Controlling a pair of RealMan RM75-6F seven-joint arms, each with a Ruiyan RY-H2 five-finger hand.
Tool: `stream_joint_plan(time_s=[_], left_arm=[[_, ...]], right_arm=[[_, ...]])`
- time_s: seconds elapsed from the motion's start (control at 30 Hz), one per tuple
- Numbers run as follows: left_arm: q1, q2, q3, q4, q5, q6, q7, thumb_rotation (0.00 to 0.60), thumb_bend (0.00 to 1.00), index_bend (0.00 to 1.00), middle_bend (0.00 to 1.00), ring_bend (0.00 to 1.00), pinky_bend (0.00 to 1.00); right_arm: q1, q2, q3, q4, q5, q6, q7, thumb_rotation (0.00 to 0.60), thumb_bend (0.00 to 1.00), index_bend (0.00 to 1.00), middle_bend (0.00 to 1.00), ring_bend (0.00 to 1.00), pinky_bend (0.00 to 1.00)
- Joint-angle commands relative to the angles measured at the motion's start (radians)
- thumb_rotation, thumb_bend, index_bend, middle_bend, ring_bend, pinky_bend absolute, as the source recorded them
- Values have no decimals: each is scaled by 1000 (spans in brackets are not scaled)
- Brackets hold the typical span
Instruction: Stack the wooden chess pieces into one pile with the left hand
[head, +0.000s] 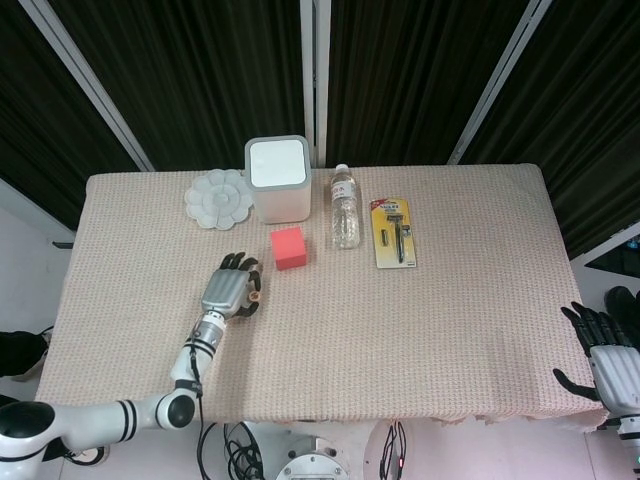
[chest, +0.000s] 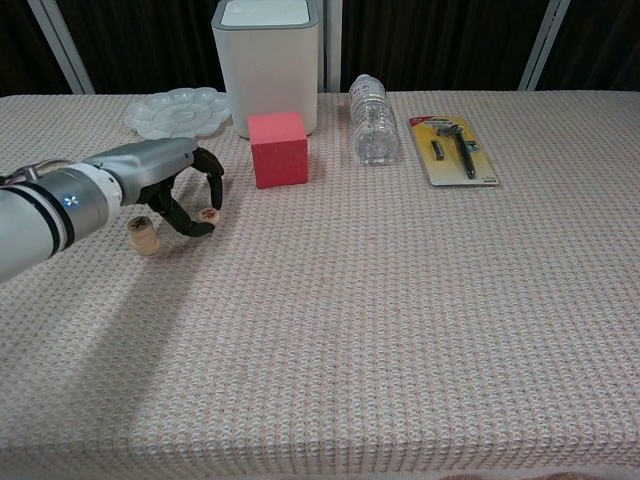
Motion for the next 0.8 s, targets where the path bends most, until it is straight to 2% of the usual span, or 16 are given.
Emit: stream_joint_plan(time_s=[0.03,0.23,0.43,0.63,0.8], left_arm=[[4,9,1,-18,10,12,-1,600,301,517,151,0,0],[14,59,-7,-115,33,59,13,600,303,522,152,0,0],[49,163,6,-277,15,116,58,600,303,522,152,0,0],[101,268,54,-415,27,166,71,600,303,525,152,0,0],[137,291,97,-439,67,172,29,600,303,526,152,0,0]], right_arm=[[0,0,0,0,0,-1,-1,600,174,0,0,0,0],[3,2,0,-10,-10,6,-6,600,174,0,0,0,0],[5,1,-5,-21,-25,10,-9,600,174,0,0,0,0],[8,10,-5,-42,-46,27,-18,600,173,0,0,0,0],[8,23,-5,-67,-54,36,-35,600,174,0,0,0,0]])
